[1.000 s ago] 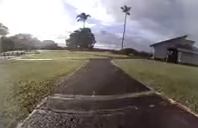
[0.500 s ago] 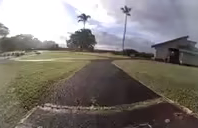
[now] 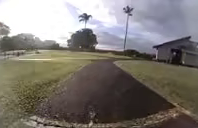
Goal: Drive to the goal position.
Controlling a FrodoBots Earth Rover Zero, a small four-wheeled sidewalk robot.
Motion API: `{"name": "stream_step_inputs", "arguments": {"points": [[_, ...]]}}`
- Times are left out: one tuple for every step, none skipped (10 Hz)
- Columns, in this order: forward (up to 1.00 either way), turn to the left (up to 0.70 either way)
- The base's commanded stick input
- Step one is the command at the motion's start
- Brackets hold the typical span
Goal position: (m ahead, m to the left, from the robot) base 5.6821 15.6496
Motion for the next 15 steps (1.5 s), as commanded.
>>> {"name": "stream_step_inputs", "arguments": {"points": [[0.6, -0.15], [0.6, -0.15], [0.6, -0.12], [0.6, 0.0], [0.6, 0.0], [0.6, 0.0], [0.6, 0.0], [0.6, 0.0], [0.6, 0.0], [0.6, 0.0], [0.6, 0.0], [0.6, 0.0], [0.6, 0.0], [0.6, 0.0], [0.6, 0.0]]}}
